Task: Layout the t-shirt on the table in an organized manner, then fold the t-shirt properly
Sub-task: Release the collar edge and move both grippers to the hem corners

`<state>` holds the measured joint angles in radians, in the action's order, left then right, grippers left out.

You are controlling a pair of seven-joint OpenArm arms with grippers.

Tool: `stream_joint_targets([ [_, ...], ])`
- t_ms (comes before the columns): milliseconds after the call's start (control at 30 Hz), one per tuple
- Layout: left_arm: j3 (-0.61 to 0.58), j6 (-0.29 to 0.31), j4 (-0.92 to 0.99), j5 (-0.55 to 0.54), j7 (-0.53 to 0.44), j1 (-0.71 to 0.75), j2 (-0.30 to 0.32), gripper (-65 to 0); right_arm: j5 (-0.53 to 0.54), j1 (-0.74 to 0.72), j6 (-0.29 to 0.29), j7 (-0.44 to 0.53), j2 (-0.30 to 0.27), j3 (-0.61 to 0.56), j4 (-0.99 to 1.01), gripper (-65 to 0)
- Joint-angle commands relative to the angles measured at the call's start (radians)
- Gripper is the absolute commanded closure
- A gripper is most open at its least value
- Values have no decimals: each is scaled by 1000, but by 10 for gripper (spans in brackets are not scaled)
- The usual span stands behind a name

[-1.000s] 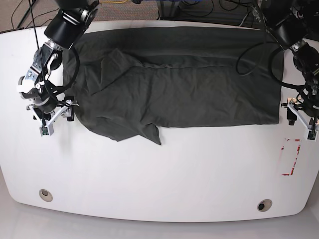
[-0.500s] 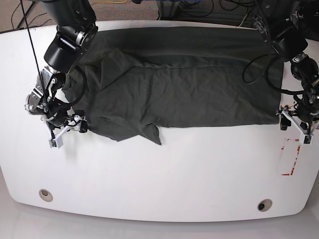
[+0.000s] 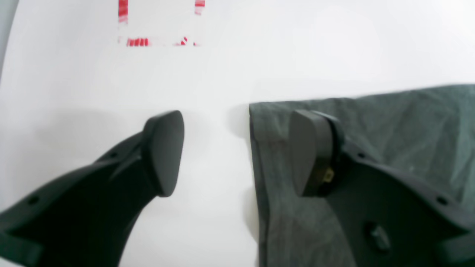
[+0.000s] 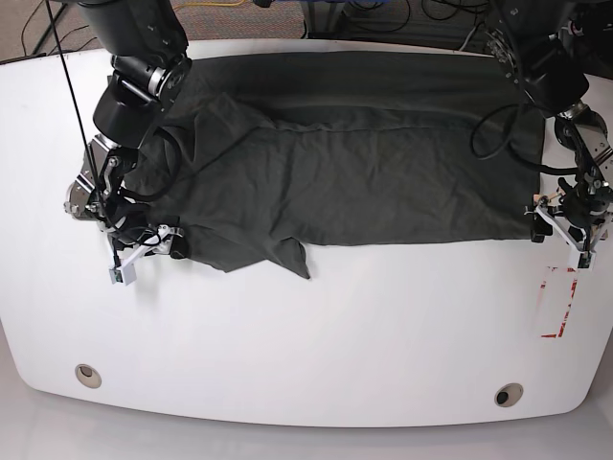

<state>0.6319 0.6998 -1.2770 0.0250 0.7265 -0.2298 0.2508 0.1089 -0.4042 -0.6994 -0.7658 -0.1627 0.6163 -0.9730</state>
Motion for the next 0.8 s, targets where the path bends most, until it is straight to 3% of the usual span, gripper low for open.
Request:
stream_joint_targets([
  [0, 1, -2, -14, -10, -31, -7, 18, -414, -2, -20, 1, -7, 10, 0, -10, -409],
  [267, 1, -2, 17, -10, -35, -10, 18, -414, -2, -17, 1, -13, 21, -3, -11, -407],
  [533, -1, -2, 87, -10, -69, -16, 18, -414, 4, -6, 1, -13, 22, -94, -13, -406],
  [667, -11, -2, 87, -10, -75, -16, 18, -414, 4, 3, 1, -11, 22, -101, -30, -355],
  [767, -43, -2, 89, -10, -75, -16, 18, -414, 4, 8, 1, -13, 22, -103, -50, -279],
])
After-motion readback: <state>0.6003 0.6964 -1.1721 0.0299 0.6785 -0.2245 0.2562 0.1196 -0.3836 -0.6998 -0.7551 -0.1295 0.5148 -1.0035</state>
